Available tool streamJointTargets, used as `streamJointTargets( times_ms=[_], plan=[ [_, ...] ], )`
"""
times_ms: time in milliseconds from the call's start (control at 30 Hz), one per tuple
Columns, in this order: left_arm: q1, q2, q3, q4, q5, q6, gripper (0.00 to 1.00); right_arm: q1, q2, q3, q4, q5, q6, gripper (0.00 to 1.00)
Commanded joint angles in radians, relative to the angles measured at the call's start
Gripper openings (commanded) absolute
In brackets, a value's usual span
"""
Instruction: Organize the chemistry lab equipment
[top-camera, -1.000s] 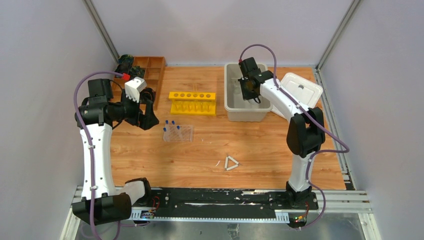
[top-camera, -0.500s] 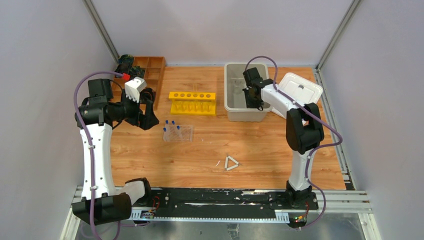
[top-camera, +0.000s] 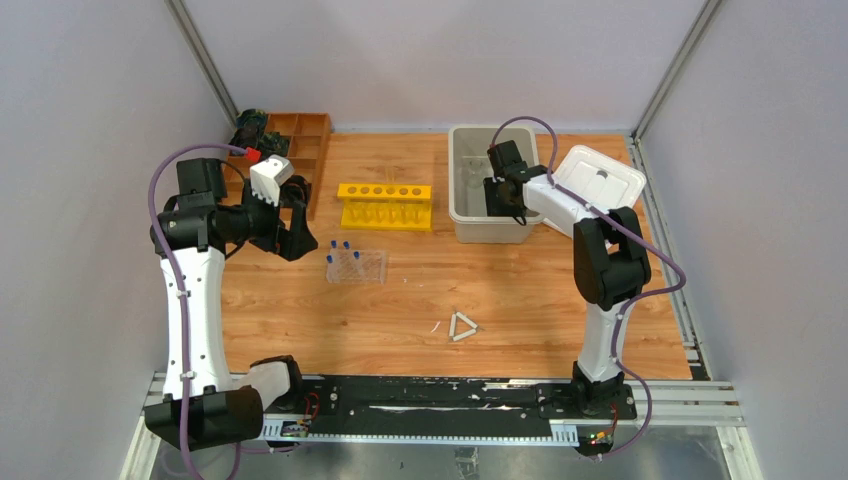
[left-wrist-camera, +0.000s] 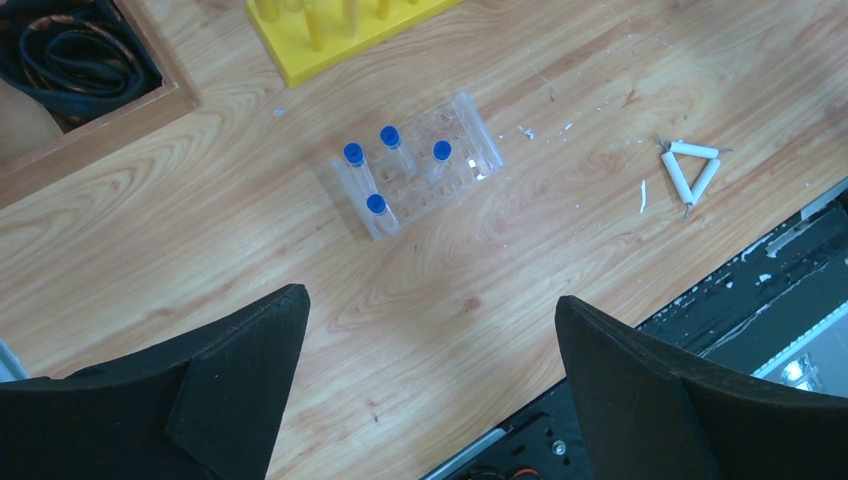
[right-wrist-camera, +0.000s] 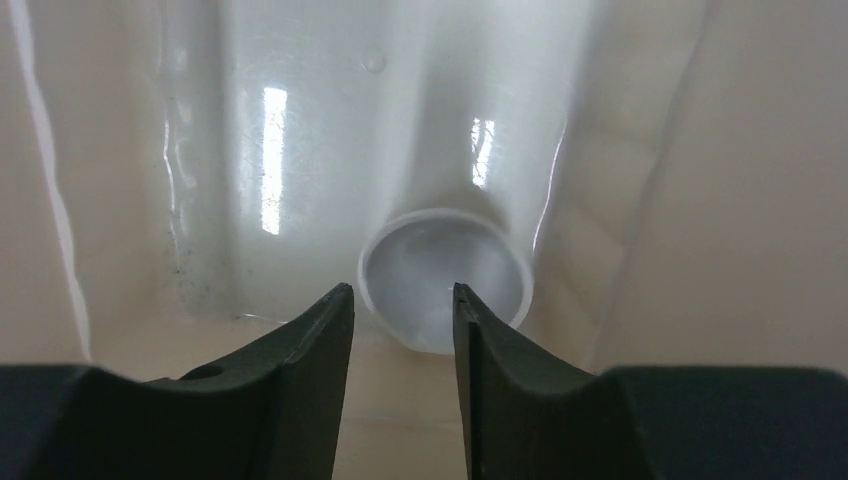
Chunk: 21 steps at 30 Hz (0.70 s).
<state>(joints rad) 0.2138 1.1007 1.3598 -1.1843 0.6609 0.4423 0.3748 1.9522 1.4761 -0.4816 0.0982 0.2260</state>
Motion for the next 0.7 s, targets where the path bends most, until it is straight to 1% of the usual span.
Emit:
streamJointTargets(
  times_ms=[0, 167, 233, 333, 500, 667],
  plan=[
    [0.004, -0.024, -0.001, -0.005, -0.009, 0.014, 1.00, -0.012, -0.094, -0.003, 0.008, -0.008, 0.020, 0.48],
    [0.003, -0.024, 0.003, -0.004, -0.010, 0.012, 1.00, 0.018, -0.208, 0.042, -0.006, 0.007, 0.014, 0.58],
    [0.004, -0.020, 0.008, -0.005, -0.012, 0.013, 1.00, 0.050, -0.262, 0.053, -0.020, 0.039, 0.002, 0.62],
    [0.004, -0.016, 0.015, -0.004, -0.015, 0.012, 1.00, 0.117, -0.356, 0.024, -0.026, 0.074, -0.013, 0.64],
    [0.004, -0.009, 0.022, -0.005, -0.015, 0.010, 1.00, 0.284, -0.525, -0.126, -0.004, 0.120, -0.041, 0.67],
    [0.004, -0.007, 0.023, -0.004, -0.016, 0.012, 1.00, 0.430, -0.649, -0.349, 0.036, 0.031, -0.046, 0.68]
  ],
)
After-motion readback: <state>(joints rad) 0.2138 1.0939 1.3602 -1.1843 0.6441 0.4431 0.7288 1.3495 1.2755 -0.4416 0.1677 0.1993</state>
